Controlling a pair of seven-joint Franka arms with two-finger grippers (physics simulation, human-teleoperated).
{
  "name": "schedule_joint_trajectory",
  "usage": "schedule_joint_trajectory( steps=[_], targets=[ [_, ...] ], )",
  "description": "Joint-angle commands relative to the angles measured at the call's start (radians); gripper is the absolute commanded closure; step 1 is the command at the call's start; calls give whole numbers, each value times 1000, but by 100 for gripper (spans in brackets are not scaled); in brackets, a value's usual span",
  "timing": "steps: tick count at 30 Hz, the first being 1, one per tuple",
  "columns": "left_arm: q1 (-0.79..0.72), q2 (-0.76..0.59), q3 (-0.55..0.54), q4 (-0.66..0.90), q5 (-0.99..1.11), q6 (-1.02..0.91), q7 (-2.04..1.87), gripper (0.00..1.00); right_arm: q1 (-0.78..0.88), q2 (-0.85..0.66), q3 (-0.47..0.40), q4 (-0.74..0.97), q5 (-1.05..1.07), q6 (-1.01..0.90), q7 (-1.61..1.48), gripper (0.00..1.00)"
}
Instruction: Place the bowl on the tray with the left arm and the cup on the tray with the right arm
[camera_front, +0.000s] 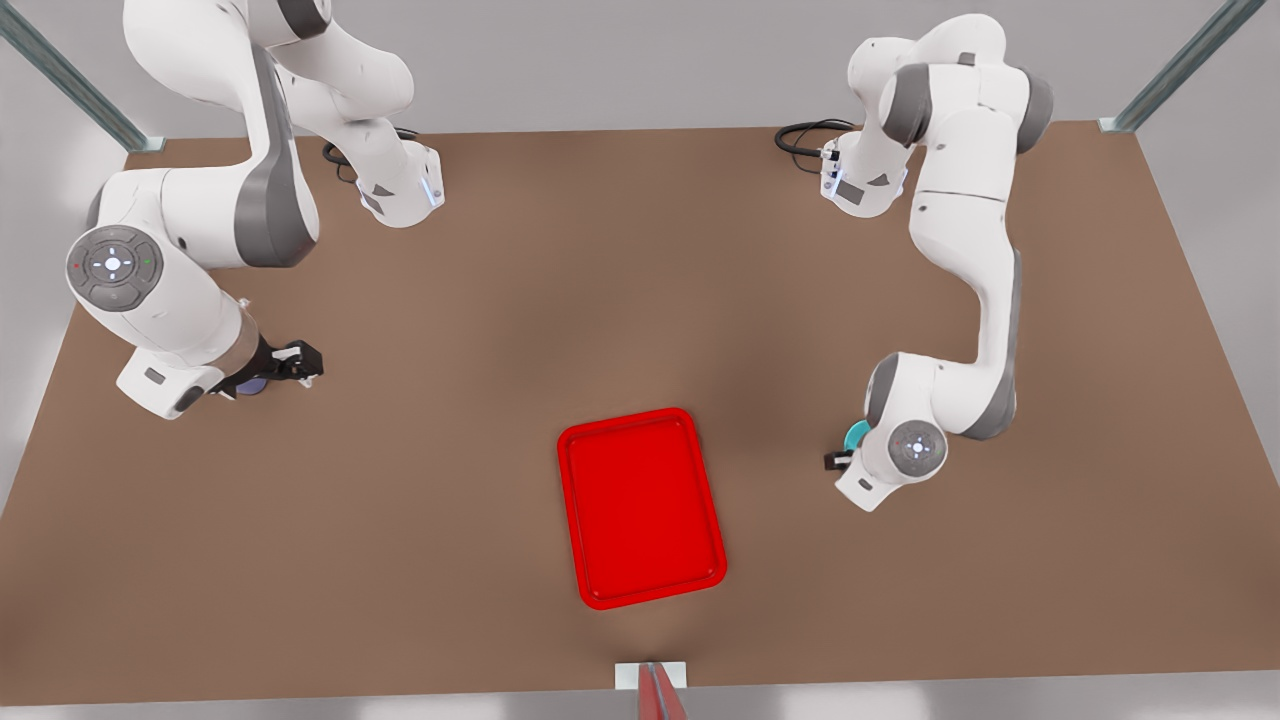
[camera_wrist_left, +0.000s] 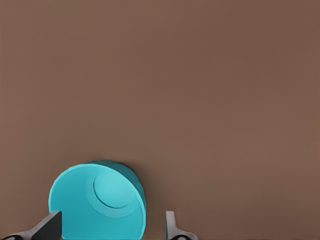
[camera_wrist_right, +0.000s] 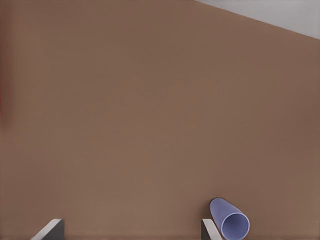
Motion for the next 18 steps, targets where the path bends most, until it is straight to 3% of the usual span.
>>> schedule_joint_trajectory(
  steps=[1,18],
  targets=[
    [0,1,0,-1,-6,0,0,0,0,0,0,0,0,0,0,0],
    [-15,76,-5,-54,-24,49,8,3,0,14,0,0,5,1,0,0]
  ],
)
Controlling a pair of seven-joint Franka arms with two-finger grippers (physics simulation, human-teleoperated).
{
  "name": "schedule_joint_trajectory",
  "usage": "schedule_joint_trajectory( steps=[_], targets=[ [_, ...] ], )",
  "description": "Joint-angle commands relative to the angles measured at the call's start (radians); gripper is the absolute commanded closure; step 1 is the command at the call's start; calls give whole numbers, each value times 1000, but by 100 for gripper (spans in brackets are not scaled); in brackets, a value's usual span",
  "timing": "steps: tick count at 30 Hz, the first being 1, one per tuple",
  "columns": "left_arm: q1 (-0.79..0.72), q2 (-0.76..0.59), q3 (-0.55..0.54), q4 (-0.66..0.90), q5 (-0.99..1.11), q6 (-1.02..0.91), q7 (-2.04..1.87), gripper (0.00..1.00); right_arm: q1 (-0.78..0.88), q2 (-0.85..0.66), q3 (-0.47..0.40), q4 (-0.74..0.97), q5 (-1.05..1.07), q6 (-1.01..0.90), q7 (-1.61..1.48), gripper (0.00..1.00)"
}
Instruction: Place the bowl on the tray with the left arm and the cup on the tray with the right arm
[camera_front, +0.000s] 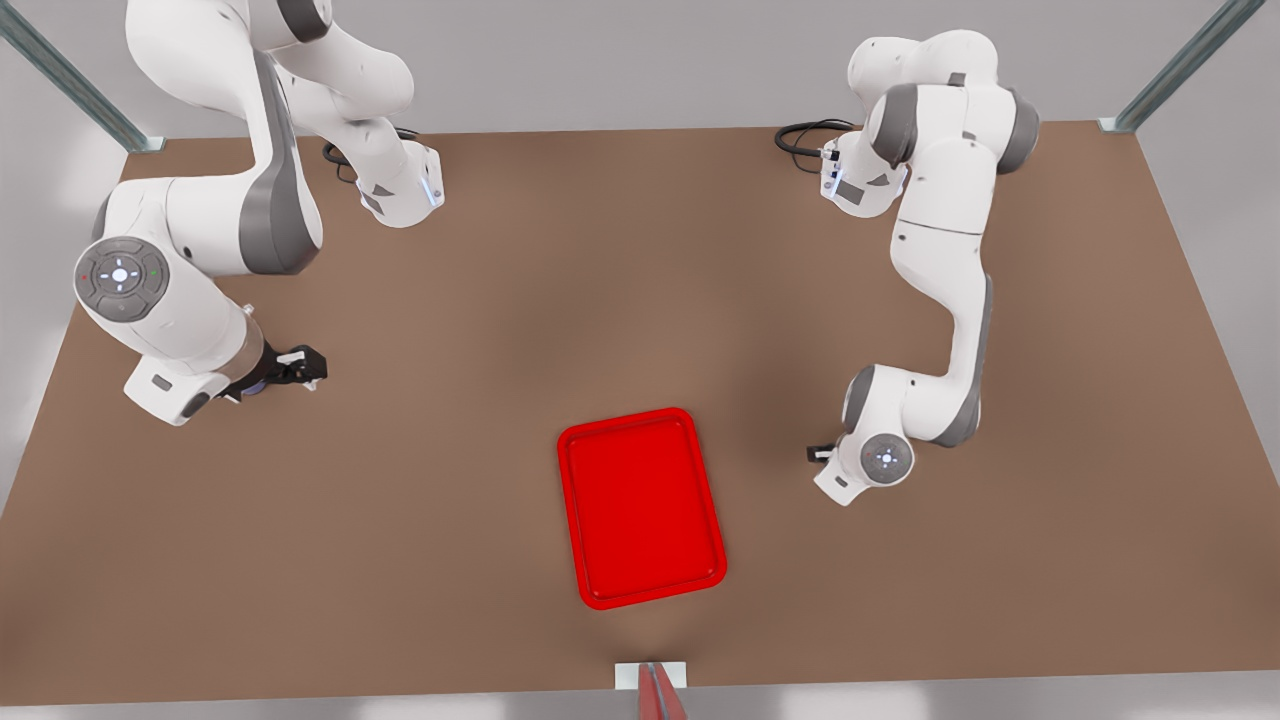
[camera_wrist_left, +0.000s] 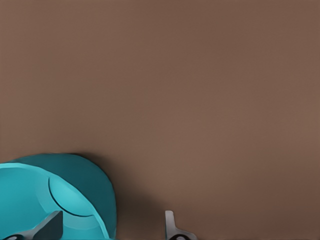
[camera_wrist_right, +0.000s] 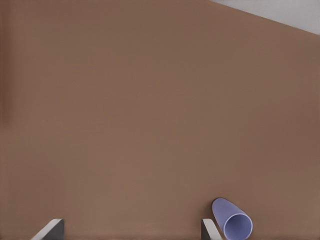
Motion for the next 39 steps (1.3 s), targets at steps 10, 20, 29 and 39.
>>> schedule_joint_trajectory(
  steps=[10,20,29,39],
  targets=[
    [-3,-10,2,-1,-1,-9,2,79,0,0,0,0,2,0,0,0],
    [-11,-44,0,-1,-1,-61,0,79,2,0,2,0,2,-3,0,0],
    [-94,-242,0,12,-7,-279,-6,79,0,2,3,0,2,-5,0,0],
    [-376,11,110,331,-170,-165,-89,79,2,3,2,0,2,-6,0,0]
  ],
)
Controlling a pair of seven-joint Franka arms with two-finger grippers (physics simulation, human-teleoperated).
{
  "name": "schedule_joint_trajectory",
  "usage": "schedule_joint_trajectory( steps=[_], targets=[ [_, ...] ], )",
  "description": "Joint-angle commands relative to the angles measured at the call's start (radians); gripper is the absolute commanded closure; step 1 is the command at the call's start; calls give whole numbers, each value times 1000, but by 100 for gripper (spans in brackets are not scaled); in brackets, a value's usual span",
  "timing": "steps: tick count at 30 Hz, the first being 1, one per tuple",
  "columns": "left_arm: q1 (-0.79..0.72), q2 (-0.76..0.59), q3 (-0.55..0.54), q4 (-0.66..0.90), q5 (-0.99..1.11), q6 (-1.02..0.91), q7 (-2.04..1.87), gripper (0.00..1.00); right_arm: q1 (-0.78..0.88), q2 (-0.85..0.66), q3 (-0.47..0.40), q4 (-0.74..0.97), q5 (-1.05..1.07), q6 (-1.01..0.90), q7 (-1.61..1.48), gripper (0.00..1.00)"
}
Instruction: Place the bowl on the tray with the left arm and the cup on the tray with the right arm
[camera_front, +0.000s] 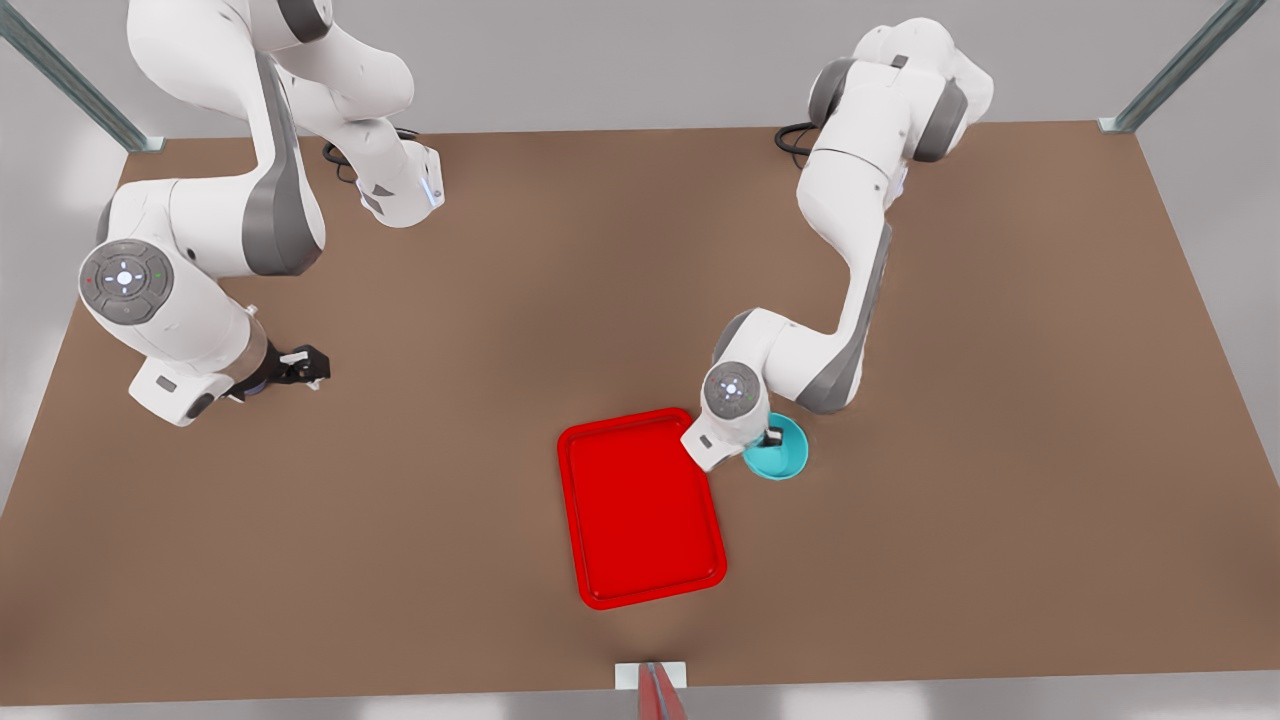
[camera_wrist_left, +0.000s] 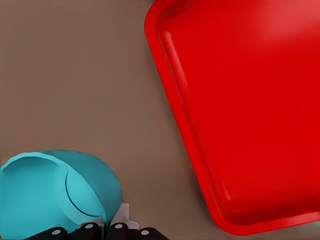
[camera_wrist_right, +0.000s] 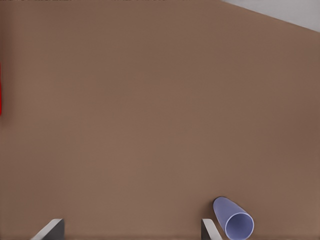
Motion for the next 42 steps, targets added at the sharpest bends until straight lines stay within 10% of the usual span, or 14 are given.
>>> schedule_joint_trajectory(
  steps=[1,22,23,24,32,42],
  targets=[
    [-11,8,2,0,-147,16,1,79,-1,0,1,0,0,0,0,0],
    [-353,266,268,153,-308,237,-37,79,-1,-2,0,0,0,-9,0,0],
    [-353,269,268,153,-308,239,-43,62,-1,-2,1,2,1,-8,2,0],
    [-353,267,268,153,-308,237,-42,0,-1,0,0,2,1,-8,0,0],
    [-350,203,268,152,-323,177,-43,0,-11,41,0,0,1,-72,-5,0],
    [-17,-403,384,112,-236,-449,194,0,-422,-276,0,-861,-11,563,-310,0]
  ],
)
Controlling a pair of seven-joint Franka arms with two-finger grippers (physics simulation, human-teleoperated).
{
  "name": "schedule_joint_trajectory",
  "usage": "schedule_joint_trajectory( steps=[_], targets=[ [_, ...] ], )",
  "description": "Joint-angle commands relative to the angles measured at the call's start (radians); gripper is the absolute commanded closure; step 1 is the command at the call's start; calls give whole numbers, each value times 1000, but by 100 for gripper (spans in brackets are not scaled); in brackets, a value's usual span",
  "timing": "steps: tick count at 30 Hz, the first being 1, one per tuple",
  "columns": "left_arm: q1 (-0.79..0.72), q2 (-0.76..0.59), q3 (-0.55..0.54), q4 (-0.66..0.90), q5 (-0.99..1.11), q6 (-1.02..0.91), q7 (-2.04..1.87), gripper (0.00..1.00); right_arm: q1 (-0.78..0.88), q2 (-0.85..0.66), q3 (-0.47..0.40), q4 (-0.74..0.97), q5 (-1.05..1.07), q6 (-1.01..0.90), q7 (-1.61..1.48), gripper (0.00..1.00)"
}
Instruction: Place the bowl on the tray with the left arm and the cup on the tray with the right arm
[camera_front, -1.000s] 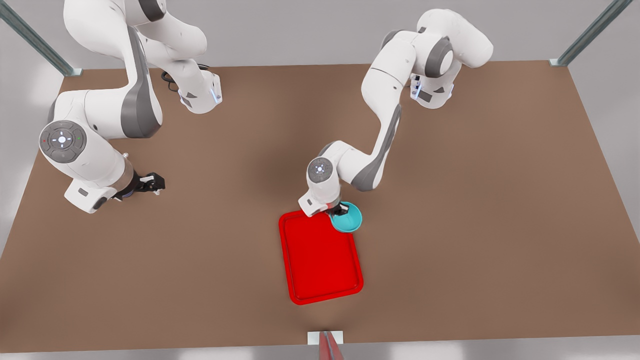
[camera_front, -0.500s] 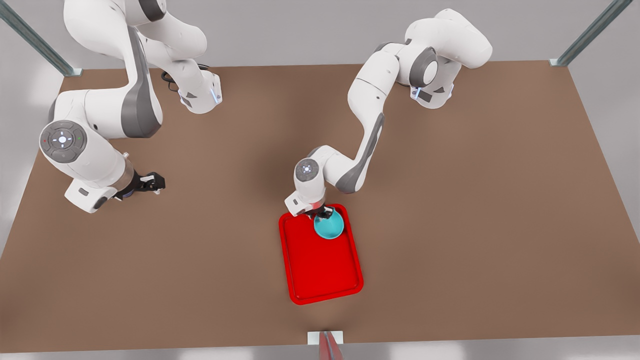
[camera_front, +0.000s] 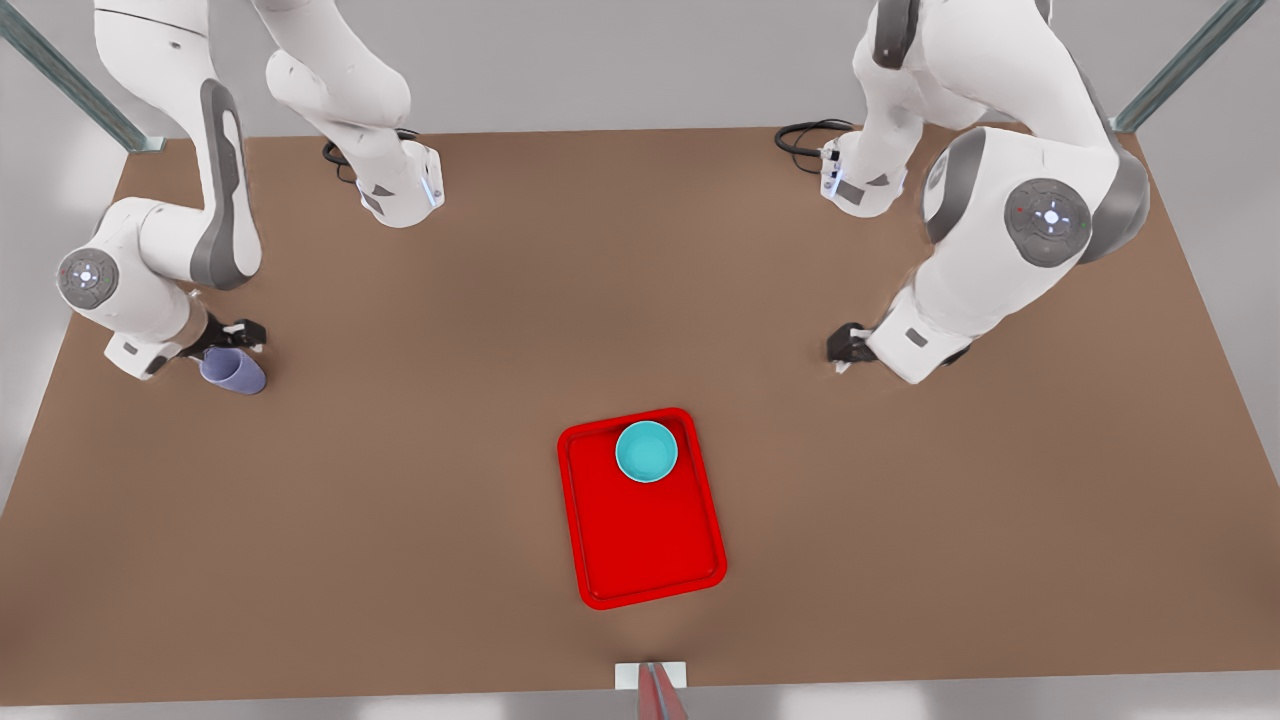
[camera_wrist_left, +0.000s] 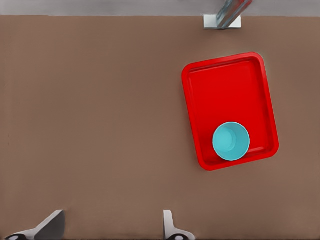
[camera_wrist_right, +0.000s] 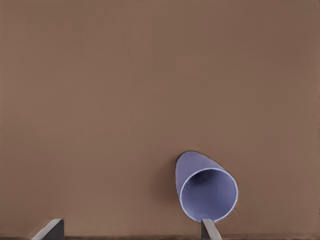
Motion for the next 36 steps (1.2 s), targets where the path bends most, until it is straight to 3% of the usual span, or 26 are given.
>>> schedule_joint_trajectory(
  steps=[1,4,6,8,13,36],
  targets=[
    [32,-14,-18,-8,67,-9,27,0,28,-1,0,-6,0,2,-1,0],
    [376,-180,-343,-164,245,13,47,0,-43,16,0,-41,0,42,-46,0],
    [515,-249,-430,-278,251,14,47,0,-78,72,0,-37,-17,94,-53,0],
    [537,-290,-449,-319,311,8,68,0,-99,107,0,-17,-30,111,-53,0],
    [514,-228,-455,-236,314,4,61,0,-175,187,0,25,-89,169,-93,0],
    [503,-211,-458,-137,402,-18,58,0,-213,286,1,40,-93,252,-98,0]
  ],
)
